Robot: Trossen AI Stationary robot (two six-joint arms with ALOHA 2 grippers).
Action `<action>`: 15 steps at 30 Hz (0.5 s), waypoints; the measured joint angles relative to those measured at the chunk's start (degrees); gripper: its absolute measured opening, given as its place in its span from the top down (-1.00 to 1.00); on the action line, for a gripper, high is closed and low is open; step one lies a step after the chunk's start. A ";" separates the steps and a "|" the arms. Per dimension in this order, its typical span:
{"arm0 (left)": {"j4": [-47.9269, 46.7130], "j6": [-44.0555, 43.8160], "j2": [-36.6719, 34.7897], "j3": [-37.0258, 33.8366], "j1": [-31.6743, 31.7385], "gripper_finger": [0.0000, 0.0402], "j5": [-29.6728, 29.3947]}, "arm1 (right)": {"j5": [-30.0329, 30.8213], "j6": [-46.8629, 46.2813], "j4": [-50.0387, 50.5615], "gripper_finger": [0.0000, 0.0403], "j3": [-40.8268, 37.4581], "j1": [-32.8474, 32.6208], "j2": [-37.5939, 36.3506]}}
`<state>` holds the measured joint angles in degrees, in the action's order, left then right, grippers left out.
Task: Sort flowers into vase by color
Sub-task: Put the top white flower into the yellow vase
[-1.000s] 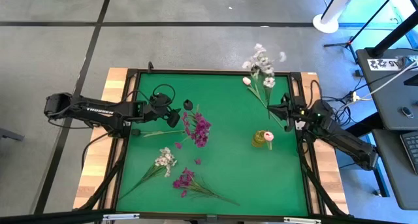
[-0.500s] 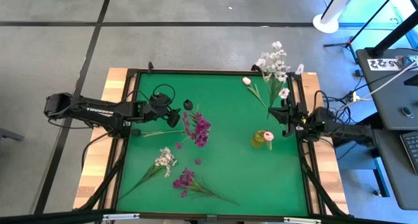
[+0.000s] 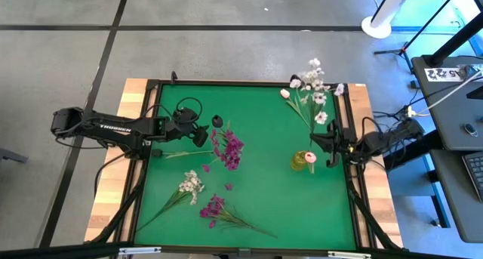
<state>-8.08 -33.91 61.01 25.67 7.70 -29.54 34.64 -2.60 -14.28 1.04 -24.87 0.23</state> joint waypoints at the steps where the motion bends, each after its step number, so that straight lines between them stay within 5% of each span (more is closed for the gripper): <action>1: 0.00 0.00 0.00 0.00 -0.02 -0.46 0.02 | 1.45 0.01 0.00 1.00 0.00 -1.21 0.00; 15: 0.07 -0.04 -0.02 0.00 -0.02 -0.46 0.01 | 9.37 -4.06 0.77 1.00 -0.46 -7.80 4.77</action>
<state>-8.01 -33.95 60.99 25.67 7.69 -29.53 44.02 -6.66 -13.51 0.58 -32.67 4.99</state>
